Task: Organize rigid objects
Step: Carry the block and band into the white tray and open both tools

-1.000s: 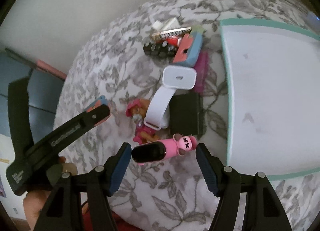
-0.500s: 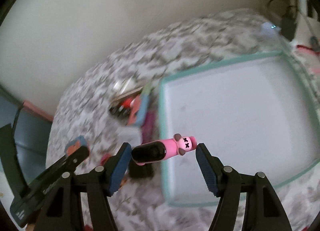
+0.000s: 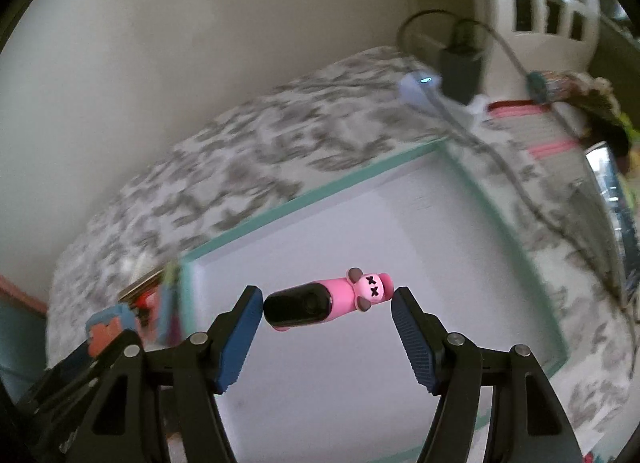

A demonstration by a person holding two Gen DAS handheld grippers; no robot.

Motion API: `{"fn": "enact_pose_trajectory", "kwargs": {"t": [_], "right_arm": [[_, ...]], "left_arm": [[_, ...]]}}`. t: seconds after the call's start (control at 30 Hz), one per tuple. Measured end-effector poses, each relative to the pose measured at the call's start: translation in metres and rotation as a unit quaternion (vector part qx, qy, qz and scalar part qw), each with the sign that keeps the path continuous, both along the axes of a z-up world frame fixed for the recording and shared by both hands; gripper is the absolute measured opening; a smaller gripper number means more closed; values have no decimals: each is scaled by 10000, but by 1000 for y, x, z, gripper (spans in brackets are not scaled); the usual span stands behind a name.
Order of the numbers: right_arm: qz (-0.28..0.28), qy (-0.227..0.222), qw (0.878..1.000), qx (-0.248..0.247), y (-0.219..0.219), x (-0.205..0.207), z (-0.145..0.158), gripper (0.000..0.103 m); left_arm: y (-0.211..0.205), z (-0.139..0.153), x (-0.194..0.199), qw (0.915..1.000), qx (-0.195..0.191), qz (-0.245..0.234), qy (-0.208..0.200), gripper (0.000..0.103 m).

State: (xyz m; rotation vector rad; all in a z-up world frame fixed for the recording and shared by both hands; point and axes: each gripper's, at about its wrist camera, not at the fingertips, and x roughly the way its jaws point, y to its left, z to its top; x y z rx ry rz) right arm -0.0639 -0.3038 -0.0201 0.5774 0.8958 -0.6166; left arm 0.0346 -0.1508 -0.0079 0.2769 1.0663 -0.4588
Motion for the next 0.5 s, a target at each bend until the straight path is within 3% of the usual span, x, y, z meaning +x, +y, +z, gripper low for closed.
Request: {"fn": "enact_pose_trajectory", "kwargs": {"t": [0.5], "right_arm": [[-602,239,9978,-162,-53,-3,-24,70]], "left_arm": [[-70,-37,7,9991,220,-344,117,72]]}}
